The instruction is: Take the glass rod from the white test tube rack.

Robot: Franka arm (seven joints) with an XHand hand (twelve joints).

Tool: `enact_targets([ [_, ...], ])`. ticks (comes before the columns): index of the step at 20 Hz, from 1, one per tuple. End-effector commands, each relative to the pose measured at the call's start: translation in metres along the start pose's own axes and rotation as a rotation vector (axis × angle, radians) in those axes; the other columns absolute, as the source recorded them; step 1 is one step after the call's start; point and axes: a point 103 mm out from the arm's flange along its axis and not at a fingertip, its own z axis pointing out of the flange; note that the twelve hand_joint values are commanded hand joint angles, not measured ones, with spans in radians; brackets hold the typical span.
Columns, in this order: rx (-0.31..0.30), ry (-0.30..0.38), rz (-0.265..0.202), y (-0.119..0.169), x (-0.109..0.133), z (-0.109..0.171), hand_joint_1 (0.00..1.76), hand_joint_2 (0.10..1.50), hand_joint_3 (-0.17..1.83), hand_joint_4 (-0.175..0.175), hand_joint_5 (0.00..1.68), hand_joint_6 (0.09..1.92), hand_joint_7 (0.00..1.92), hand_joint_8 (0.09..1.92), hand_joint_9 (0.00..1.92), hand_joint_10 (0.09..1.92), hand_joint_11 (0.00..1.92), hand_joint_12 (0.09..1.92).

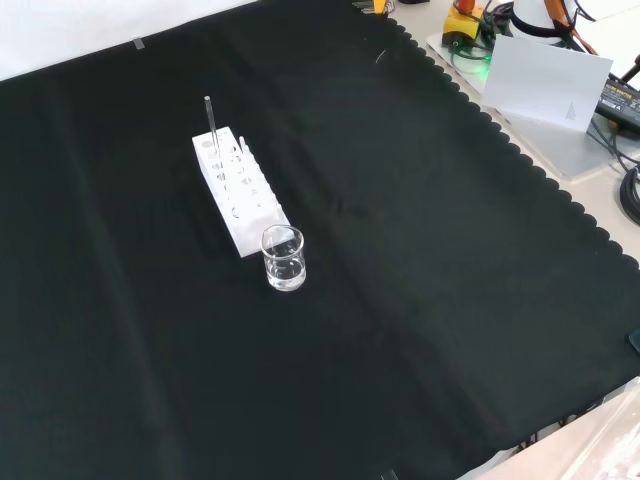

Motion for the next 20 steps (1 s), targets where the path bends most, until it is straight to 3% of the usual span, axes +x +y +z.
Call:
enact_targets([
  [1, -0.040, -0.057, 0.078, -0.0692, 0.0010, -0.0358, 0.98, 0.61, 0.62, -0.127, 0.13, 0.25, 0.18, 0.72, 0.71, 0.09, 0.32, 1.23],
  [3, -0.042, -0.059, 0.088, -0.0753, 0.0002, -0.0399, 0.88, 0.65, 0.57, -0.119, 0.08, 0.10, 0.05, 0.78, 0.52, 0.09, 0.07, 1.39],
  [5, -0.041, -0.059, 0.089, -0.0758, 0.0000, -0.0403, 0.86, 0.67, 0.56, -0.117, 0.08, 0.09, 0.02, 0.80, 0.48, 0.09, 0.01, 1.43],
  [20, -0.042, -0.057, 0.087, -0.0764, -0.0007, -0.0373, 0.85, 0.67, 0.55, -0.117, 0.10, 0.09, 0.04, 0.81, 0.47, 0.09, 0.00, 1.43],
])
